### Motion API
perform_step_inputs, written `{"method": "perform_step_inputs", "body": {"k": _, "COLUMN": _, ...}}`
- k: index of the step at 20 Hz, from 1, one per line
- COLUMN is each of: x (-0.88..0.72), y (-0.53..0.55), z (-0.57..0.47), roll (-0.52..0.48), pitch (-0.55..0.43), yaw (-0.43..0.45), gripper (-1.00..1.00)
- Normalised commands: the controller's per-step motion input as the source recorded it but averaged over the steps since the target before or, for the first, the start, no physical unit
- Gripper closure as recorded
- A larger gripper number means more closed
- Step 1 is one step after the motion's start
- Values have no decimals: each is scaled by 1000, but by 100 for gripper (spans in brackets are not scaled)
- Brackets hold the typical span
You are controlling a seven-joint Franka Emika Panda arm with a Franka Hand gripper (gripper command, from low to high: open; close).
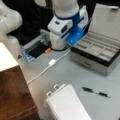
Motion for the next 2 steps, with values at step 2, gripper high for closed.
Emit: {"method": "perform_step_inputs", "body": {"k": 2, "x": -271, "y": -167, "z": -141, "roll": -162, "pitch": -123, "yaw": 40, "gripper": -100}}
